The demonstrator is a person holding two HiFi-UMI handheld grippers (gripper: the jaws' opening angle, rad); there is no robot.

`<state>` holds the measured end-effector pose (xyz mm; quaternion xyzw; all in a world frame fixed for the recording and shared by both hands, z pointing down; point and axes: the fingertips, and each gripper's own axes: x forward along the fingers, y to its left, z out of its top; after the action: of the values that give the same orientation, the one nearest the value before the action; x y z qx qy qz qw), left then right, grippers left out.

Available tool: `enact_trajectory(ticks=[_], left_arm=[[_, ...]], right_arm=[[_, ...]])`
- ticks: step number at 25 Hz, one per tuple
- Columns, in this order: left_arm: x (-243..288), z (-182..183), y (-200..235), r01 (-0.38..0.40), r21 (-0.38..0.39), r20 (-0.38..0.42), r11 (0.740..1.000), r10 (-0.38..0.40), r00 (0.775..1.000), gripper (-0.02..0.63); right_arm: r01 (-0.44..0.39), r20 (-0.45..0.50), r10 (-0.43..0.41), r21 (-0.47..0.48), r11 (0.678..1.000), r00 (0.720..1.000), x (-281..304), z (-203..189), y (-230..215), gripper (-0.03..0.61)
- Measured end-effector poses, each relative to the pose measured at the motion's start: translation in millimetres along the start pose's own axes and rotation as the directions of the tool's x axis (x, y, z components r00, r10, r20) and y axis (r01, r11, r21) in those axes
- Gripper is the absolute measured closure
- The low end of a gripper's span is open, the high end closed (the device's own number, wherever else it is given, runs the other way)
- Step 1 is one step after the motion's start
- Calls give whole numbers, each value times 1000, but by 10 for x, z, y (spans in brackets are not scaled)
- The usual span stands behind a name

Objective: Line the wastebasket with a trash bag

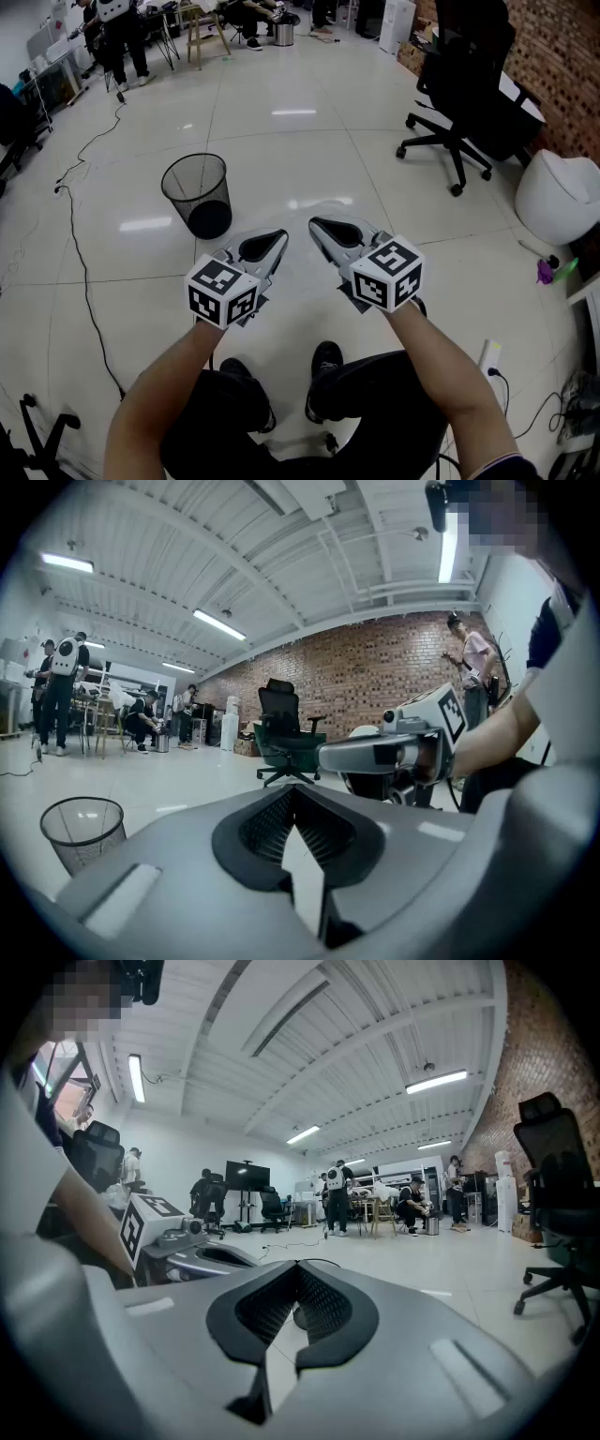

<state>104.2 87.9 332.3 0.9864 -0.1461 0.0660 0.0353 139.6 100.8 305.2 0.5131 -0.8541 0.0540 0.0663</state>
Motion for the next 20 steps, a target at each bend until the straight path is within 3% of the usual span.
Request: enact_trajectory(ticks=[8, 20], left_arm=[[321, -279, 36, -18, 15, -44, 1000, 18, 999, 601], [584, -797, 324, -91, 25, -110, 996, 93, 990, 581]], right_arm=[[20, -50, -22, -46, 999, 999, -116, -75, -337, 577], [96, -115, -95, -2, 995, 989, -176, -746, -998, 577]])
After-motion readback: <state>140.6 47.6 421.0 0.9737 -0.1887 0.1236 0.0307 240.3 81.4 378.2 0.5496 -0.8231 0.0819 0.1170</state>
